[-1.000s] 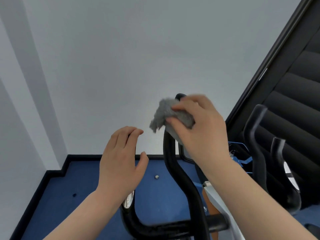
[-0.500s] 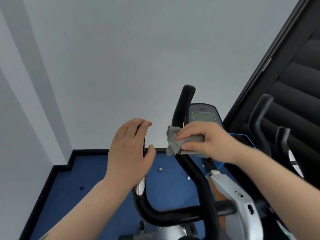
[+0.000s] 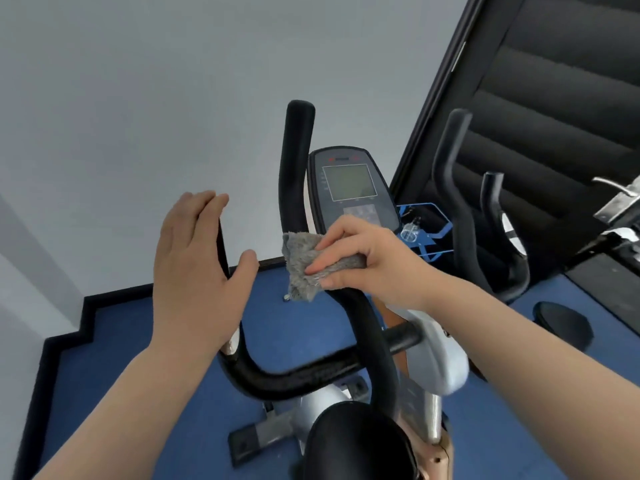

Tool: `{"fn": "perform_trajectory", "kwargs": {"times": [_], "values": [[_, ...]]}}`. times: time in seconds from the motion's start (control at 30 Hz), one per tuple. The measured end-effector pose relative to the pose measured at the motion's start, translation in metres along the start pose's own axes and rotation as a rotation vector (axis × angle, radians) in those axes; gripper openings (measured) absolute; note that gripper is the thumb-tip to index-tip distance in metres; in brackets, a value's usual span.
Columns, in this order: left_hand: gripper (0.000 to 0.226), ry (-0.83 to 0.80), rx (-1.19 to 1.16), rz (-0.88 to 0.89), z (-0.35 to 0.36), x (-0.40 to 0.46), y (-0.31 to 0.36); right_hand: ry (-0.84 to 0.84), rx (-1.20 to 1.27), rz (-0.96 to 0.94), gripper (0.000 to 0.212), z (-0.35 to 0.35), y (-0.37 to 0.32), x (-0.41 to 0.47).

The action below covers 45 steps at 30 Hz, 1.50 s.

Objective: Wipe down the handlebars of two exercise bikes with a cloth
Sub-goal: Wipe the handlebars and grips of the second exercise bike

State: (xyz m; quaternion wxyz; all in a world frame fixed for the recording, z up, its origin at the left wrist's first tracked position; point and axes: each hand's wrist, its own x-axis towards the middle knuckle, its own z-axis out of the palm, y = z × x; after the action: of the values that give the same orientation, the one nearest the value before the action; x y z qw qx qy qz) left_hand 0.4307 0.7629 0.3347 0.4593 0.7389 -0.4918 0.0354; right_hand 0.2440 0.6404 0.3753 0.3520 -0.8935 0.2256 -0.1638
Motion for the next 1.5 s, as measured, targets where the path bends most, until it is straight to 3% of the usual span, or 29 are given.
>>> {"fn": "perform_trajectory", "kwargs": {"times": [0.3, 0.63, 0.7, 0.8, 0.93, 1.03, 1.13, 1.27, 1.4, 1.5], "values": [[0.053, -0.172, -0.168, -0.015, 0.005, -0.081, 0.06, 0.173, 0.183, 0.125, 0.024, 0.012, 0.024, -0.073], [0.047, -0.301, -0.083, 0.004, 0.014, -0.115, 0.09, 0.49, 0.362, 0.195, 0.03, 0.066, 0.02, -0.153], [0.047, -0.311, -0.036, -0.001, 0.015, -0.121, 0.091, 0.498, 0.308, 0.21, 0.032, 0.071, 0.019, -0.161], [0.049, -0.343, 0.047, 0.009, 0.015, -0.13, 0.091, 0.336, 0.256, 0.171, 0.028, 0.048, 0.016, -0.161], [0.055, -0.349, 0.075, -0.046, 0.017, -0.129, 0.089, 0.5, -0.092, 0.187, 0.029, 0.002, 0.029, -0.134], [0.056, -0.343, 0.16, -0.066, 0.019, -0.13, 0.089, 0.413, -0.34, 0.252, 0.014, 0.016, 0.029, -0.116], [0.054, -0.325, 0.158, -0.095, 0.018, -0.132, 0.089, 0.356, -0.478, 0.169, 0.009, 0.036, 0.027, -0.131], [0.053, -0.311, 0.172, -0.09, 0.018, -0.133, 0.087, 0.288, -0.646, 0.035, 0.025, -0.004, 0.043, -0.141], [0.053, -0.309, 0.188, -0.109, 0.018, -0.134, 0.087, 0.303, -0.615, 0.103, 0.017, 0.01, 0.033, -0.12], [0.052, -0.298, 0.181, -0.119, 0.018, -0.135, 0.088, 0.311, -0.445, 0.129, 0.023, 0.032, 0.029, -0.133]]}}
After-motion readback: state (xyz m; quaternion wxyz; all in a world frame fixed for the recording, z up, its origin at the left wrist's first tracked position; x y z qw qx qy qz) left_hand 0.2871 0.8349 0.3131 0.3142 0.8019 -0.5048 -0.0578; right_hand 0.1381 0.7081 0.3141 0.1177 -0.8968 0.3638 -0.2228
